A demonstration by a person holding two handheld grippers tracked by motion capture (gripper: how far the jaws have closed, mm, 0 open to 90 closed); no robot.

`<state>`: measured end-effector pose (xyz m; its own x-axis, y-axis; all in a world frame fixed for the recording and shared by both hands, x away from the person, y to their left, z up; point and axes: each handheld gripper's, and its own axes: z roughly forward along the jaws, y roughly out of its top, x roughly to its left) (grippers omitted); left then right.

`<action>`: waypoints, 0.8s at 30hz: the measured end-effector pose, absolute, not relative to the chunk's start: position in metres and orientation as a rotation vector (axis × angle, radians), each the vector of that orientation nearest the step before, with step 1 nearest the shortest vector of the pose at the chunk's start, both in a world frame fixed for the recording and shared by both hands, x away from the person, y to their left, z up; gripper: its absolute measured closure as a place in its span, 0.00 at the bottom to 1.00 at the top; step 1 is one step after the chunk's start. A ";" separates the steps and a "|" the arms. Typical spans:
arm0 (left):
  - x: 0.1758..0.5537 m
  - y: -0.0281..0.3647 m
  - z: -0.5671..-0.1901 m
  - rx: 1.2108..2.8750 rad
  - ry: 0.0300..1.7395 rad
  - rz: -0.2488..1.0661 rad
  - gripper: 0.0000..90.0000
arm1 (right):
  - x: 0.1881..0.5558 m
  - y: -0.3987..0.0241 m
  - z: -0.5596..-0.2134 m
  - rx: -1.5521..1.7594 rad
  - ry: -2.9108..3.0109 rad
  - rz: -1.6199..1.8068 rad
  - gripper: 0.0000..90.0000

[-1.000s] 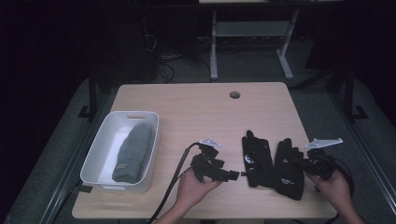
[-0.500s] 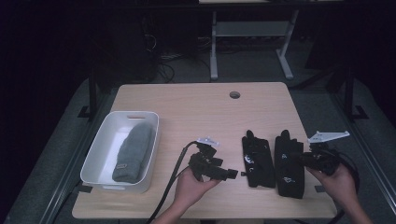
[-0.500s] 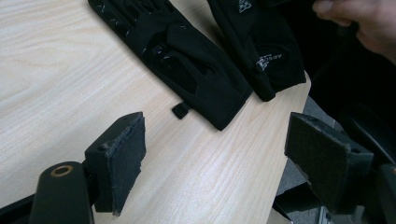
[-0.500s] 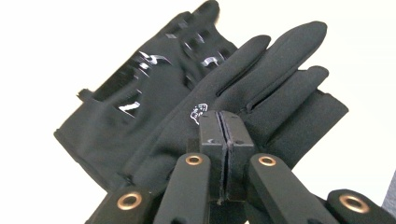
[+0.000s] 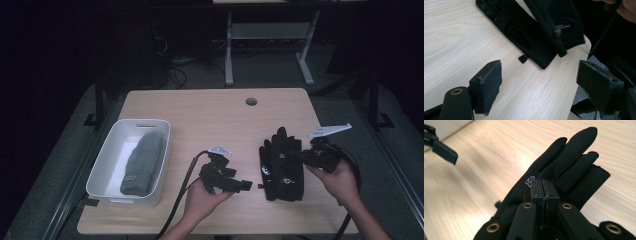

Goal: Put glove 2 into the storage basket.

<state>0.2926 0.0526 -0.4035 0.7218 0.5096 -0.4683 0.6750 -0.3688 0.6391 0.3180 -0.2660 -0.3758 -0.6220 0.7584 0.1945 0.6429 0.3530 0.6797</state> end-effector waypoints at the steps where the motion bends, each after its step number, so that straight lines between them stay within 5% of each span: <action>1: 0.293 0.053 -0.404 2.051 0.900 -0.240 0.23 | 0.322 -0.263 -0.377 1.284 2.455 1.129 0.99; 14: 0.293 0.055 -0.409 2.062 0.904 -0.247 0.23 | 0.350 -0.256 -0.416 1.427 2.490 1.135 0.96; 19: 0.292 0.054 -0.411 2.062 0.906 -0.254 0.23 | 0.343 -0.263 -0.420 1.468 2.486 1.114 0.73; 24: 0.292 0.051 -0.414 2.067 0.906 -0.264 0.23 | 0.328 -0.277 -0.419 1.446 2.471 1.108 0.76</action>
<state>0.2916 0.0507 -0.4140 0.7159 0.5082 -0.4787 0.6858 -0.3833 0.6187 0.3283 -0.2769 -0.4194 -0.5543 0.7831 0.2820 0.7315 0.2967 0.6139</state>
